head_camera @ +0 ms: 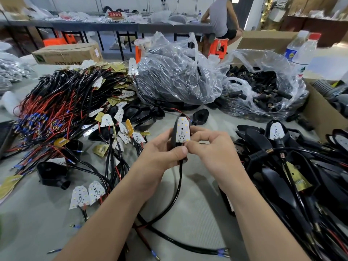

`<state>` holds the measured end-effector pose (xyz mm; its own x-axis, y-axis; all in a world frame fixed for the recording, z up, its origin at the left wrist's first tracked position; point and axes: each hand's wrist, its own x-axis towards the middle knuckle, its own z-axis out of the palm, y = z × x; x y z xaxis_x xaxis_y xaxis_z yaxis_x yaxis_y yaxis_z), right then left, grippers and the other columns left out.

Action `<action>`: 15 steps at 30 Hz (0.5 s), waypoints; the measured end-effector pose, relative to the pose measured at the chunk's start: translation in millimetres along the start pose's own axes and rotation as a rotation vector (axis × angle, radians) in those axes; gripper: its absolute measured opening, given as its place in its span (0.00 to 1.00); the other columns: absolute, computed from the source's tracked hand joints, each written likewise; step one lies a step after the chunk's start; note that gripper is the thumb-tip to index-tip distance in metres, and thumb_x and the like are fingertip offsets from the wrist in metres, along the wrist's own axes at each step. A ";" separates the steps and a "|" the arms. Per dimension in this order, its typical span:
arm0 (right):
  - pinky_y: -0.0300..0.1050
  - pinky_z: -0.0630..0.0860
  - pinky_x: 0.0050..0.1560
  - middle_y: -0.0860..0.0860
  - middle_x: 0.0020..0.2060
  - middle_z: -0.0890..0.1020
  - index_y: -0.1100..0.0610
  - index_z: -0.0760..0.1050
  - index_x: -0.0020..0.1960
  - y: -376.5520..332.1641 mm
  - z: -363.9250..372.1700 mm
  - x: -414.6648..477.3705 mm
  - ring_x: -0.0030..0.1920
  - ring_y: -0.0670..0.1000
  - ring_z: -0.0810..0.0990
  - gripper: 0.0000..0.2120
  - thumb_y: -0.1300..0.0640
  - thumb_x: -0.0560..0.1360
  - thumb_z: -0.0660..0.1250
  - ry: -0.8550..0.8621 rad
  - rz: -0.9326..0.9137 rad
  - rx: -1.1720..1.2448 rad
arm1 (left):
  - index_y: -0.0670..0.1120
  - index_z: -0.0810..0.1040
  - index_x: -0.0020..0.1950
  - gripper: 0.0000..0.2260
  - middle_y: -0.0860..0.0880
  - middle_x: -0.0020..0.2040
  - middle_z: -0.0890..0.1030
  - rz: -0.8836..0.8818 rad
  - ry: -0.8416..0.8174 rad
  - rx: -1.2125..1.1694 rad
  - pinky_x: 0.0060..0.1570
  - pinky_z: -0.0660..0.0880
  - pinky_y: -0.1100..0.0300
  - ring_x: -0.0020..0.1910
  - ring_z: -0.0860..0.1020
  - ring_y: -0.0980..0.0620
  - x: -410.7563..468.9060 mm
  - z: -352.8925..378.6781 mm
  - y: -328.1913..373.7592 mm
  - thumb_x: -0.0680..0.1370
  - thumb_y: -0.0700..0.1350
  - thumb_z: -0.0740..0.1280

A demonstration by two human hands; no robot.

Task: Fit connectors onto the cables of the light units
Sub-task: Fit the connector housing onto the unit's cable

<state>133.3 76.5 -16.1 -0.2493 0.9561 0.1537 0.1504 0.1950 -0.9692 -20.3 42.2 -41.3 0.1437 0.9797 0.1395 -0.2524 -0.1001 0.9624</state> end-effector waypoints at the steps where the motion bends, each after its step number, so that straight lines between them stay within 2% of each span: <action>1: 0.45 0.77 0.57 0.36 0.53 0.85 0.48 0.83 0.30 -0.1 0.5 -0.6 0.52 0.41 0.84 0.14 0.63 0.71 0.75 0.008 -0.005 -0.037 | 0.45 0.75 0.73 0.22 0.39 0.69 0.78 -0.025 -0.017 -0.029 0.59 0.77 0.54 0.64 0.78 0.46 -0.8 -0.2 1.3 0.78 0.40 0.67; 2: 0.46 0.77 0.57 0.36 0.55 0.84 0.48 0.84 0.31 -0.5 2.0 -1.4 0.52 0.42 0.84 0.12 0.60 0.70 0.75 0.039 -0.024 -0.106 | 0.46 0.75 0.73 0.22 0.40 0.69 0.79 -0.047 -0.019 -0.071 0.61 0.77 0.50 0.65 0.78 0.45 -1.0 -0.1 2.1 0.78 0.41 0.66; 4: 0.44 0.74 0.61 0.39 0.62 0.82 0.47 0.85 0.34 0.0 7.9 -4.5 0.57 0.43 0.81 0.06 0.55 0.68 0.78 0.229 -0.132 -0.333 | 0.45 0.78 0.69 0.19 0.41 0.64 0.82 -0.080 0.037 -0.143 0.62 0.77 0.44 0.62 0.80 0.44 0.6 0.8 2.7 0.78 0.42 0.66; 6: 0.39 0.72 0.62 0.42 0.65 0.81 0.50 0.81 0.33 1.5 17.9 -8.5 0.61 0.43 0.79 0.08 0.56 0.63 0.80 0.420 -0.290 -0.446 | 0.43 0.82 0.57 0.12 0.43 0.53 0.85 -0.102 0.155 -0.149 0.50 0.82 0.46 0.52 0.83 0.46 2.5 2.3 3.4 0.75 0.44 0.68; 7: 0.37 0.72 0.59 0.41 0.64 0.80 0.51 0.77 0.33 2.6 22.2 -9.5 0.61 0.43 0.79 0.12 0.58 0.62 0.80 0.456 -0.329 -0.433 | 0.44 0.84 0.52 0.09 0.44 0.49 0.86 -0.110 0.208 -0.127 0.44 0.83 0.50 0.47 0.83 0.48 3.2 3.4 2.7 0.75 0.44 0.68; 9: 0.34 0.74 0.50 0.37 0.59 0.80 0.49 0.71 0.37 4.1 25.0 -8.5 0.52 0.40 0.82 0.15 0.61 0.64 0.77 0.394 -0.313 -0.313 | 0.45 0.86 0.51 0.08 0.42 0.49 0.87 -0.111 0.256 -0.075 0.39 0.82 0.53 0.47 0.83 0.48 3.0 5.3 -1.3 0.77 0.44 0.68; 11: 0.37 0.77 0.43 0.36 0.50 0.83 0.44 0.73 0.45 5.0 24.2 -7.7 0.40 0.42 0.83 0.16 0.63 0.68 0.73 0.252 -0.207 -0.151 | 0.45 0.85 0.53 0.08 0.39 0.52 0.86 -0.093 0.286 -0.007 0.39 0.83 0.50 0.48 0.82 0.45 1.4 8.7 -3.5 0.81 0.43 0.66; 13: 0.38 0.79 0.43 0.36 0.48 0.84 0.40 0.75 0.54 6.1 20.3 -7.2 0.41 0.43 0.83 0.23 0.66 0.69 0.69 0.165 -0.179 -0.141 | 0.46 0.85 0.55 0.10 0.39 0.52 0.86 -0.075 0.277 0.089 0.39 0.83 0.49 0.47 0.83 0.45 0.9 11.5 -5.4 0.83 0.41 0.64; 15: 0.40 0.81 0.46 0.38 0.47 0.85 0.39 0.78 0.55 5.5 16.3 -6.5 0.44 0.45 0.84 0.25 0.67 0.68 0.66 0.101 -0.173 -0.147 | 0.48 0.85 0.56 0.12 0.45 0.50 0.87 -0.074 0.231 0.136 0.36 0.83 0.52 0.43 0.84 0.50 1.0 14.9 -4.7 0.84 0.40 0.62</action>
<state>120.1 67.8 -25.6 -0.1876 0.9214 0.3403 0.2528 0.3801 -0.8897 -4.7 41.0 -42.2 -0.0688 0.9973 0.0258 -0.1165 -0.0337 0.9926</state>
